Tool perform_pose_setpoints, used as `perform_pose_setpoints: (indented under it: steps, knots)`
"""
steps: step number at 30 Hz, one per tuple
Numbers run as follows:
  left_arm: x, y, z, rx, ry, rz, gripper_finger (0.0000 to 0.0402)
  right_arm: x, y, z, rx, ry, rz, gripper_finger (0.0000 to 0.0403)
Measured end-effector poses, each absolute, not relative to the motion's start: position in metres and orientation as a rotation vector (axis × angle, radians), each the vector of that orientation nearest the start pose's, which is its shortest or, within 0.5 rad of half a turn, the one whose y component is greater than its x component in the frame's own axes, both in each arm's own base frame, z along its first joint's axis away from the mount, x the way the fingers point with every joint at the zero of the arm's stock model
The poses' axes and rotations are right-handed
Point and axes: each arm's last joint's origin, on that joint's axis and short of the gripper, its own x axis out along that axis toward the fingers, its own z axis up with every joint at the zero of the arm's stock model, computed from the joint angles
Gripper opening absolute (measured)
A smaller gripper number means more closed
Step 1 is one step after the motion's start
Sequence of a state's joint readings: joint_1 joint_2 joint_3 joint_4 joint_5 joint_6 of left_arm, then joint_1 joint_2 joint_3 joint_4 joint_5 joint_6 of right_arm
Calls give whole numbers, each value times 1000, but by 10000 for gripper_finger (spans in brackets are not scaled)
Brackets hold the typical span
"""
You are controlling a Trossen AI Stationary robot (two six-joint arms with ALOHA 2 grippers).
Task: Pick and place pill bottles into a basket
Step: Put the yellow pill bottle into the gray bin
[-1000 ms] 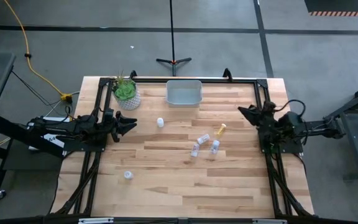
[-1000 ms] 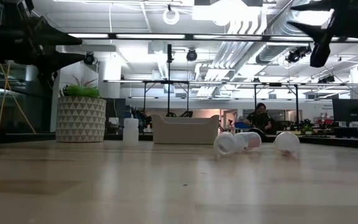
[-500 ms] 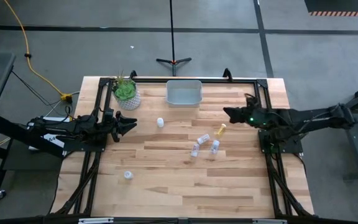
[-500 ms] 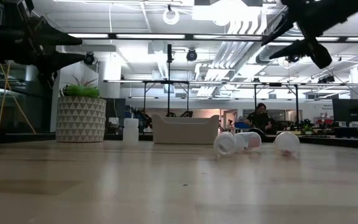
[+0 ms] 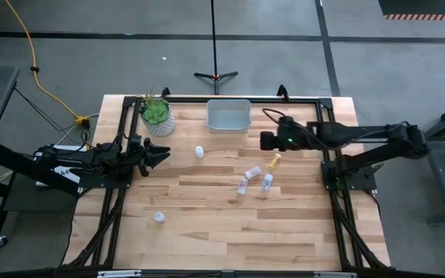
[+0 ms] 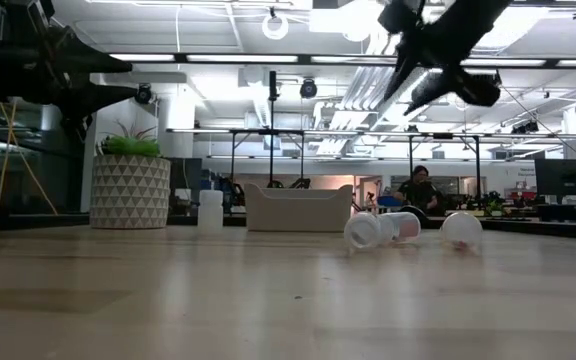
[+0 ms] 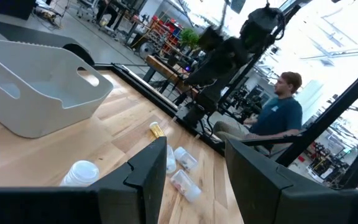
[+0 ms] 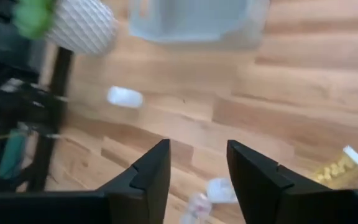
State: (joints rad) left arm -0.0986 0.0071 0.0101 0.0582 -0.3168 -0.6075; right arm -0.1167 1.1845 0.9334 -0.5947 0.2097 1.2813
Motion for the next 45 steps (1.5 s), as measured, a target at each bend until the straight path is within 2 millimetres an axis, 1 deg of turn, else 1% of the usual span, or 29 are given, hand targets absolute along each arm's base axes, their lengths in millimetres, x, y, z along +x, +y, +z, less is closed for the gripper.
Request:
perform_pose_setpoints:
  steps: [3, 8, 12, 20, 29, 41, 45]
  knots:
    - [96, 0, 172, -617, -124, 193, 198, 237, -41, 257, 1175, 660, -896, 188]
    - [96, 0, 172, -617, -124, 193, 198, 230, -47, 228, 1181, 887, -1130, 239]
    - [96, 0, 172, -617, -124, 193, 198, 233, -49, 214, 1152, 961, -1211, 258]
    - [96, 0, 172, -582, -121, 194, 198, 251, -52, 186, 1136, 1010, -1264, 261]
    - [96, 0, 172, -583, -121, 194, 198, 258, -53, 162, 1103, 1103, -1325, 261]
    - [96, -1, 172, -583, -120, 194, 198, 265, -56, 141, 1114, 1122, -1370, 261]
    - [96, -1, 172, -583, -120, 191, 198, 266, -57, 138, 1128, 1137, -1370, 260]
